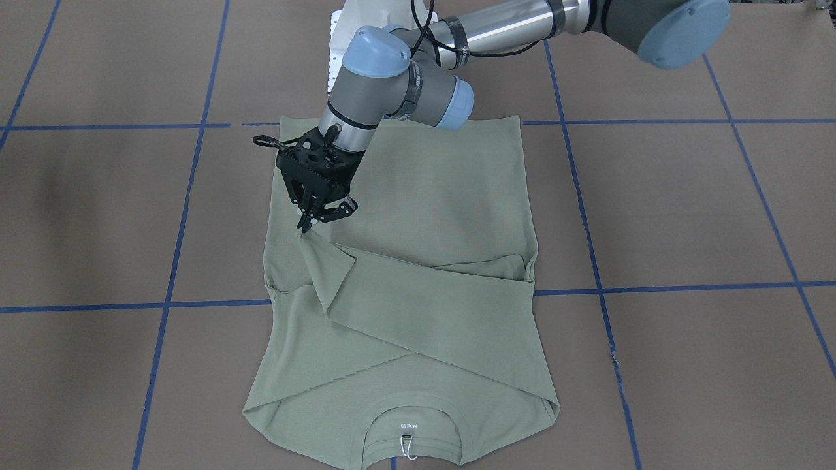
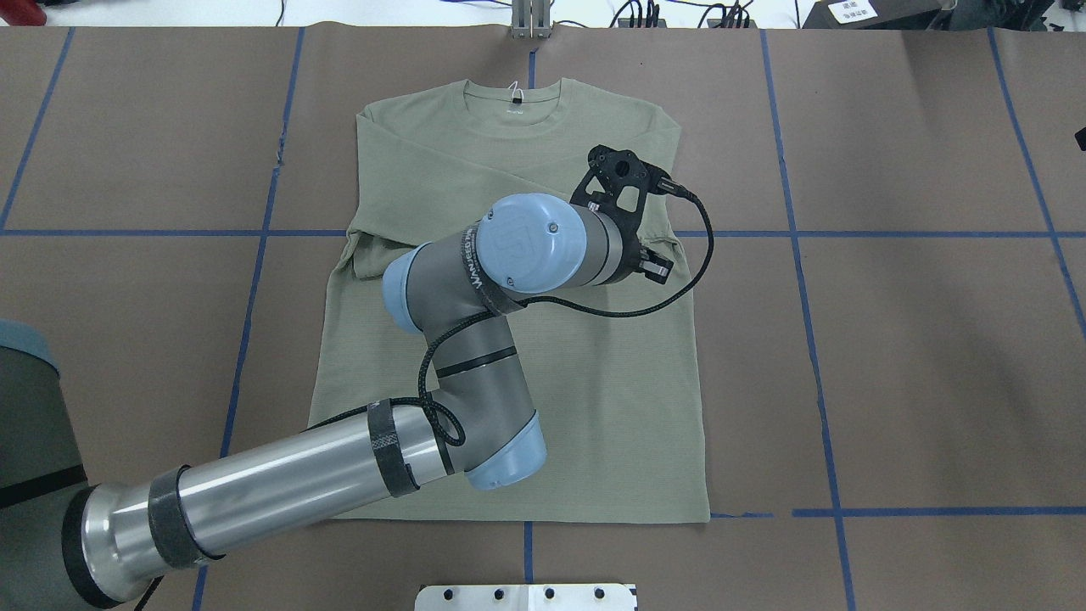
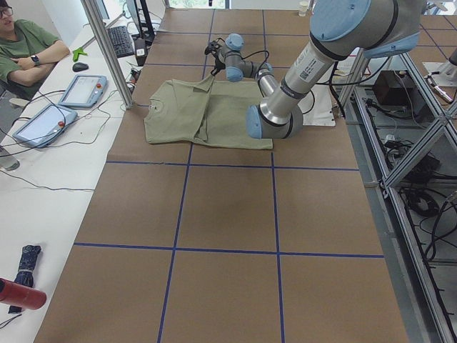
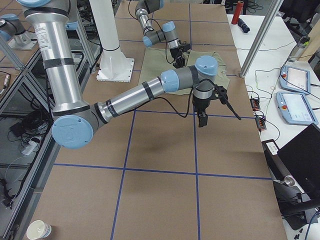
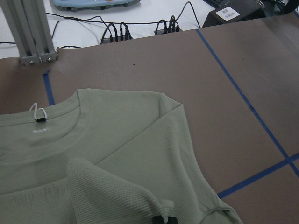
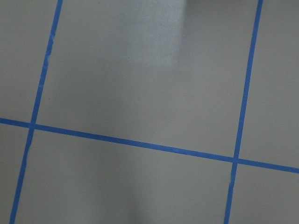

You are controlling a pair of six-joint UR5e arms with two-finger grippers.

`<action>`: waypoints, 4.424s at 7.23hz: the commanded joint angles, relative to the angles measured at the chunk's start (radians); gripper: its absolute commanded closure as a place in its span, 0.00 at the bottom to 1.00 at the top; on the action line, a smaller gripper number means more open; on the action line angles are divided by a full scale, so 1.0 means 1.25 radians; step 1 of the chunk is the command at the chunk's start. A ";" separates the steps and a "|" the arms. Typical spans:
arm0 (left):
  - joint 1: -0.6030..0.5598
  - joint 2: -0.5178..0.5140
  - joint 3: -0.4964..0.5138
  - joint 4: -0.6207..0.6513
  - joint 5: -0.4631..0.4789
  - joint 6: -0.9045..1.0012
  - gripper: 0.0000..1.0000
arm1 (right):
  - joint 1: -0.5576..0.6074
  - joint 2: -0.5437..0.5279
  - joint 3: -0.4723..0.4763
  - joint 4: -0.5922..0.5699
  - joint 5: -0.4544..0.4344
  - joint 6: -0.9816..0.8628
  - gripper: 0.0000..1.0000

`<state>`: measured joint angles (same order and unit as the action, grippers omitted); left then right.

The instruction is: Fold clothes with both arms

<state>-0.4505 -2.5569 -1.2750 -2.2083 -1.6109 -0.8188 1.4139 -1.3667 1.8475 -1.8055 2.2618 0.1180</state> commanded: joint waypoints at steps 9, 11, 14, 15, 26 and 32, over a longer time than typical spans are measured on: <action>-0.304 0.295 -0.381 0.316 -0.233 0.393 0.00 | -0.304 0.190 -0.002 0.096 -0.141 0.420 0.00; -0.396 0.358 -0.384 0.322 -0.300 0.485 0.00 | -0.441 0.268 -0.005 0.090 -0.256 0.604 0.01; -0.446 0.408 -0.384 0.319 -0.347 0.573 0.00 | -0.581 0.479 -0.204 0.072 -0.417 0.803 0.02; -0.446 0.414 -0.385 0.316 -0.347 0.573 0.00 | -0.612 0.536 -0.278 0.072 -0.458 0.828 0.03; -0.445 0.422 -0.377 0.310 -0.347 0.563 0.00 | -0.720 0.638 -0.548 0.081 -0.603 0.853 0.41; -0.446 0.422 -0.375 0.310 -0.347 0.563 0.00 | -0.720 0.645 -0.554 0.081 -0.603 0.844 1.00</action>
<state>-1.0067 -2.0295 -1.7442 -1.8208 -2.0448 -0.1150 0.5139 -0.5643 1.1557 -1.7043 1.5085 1.1733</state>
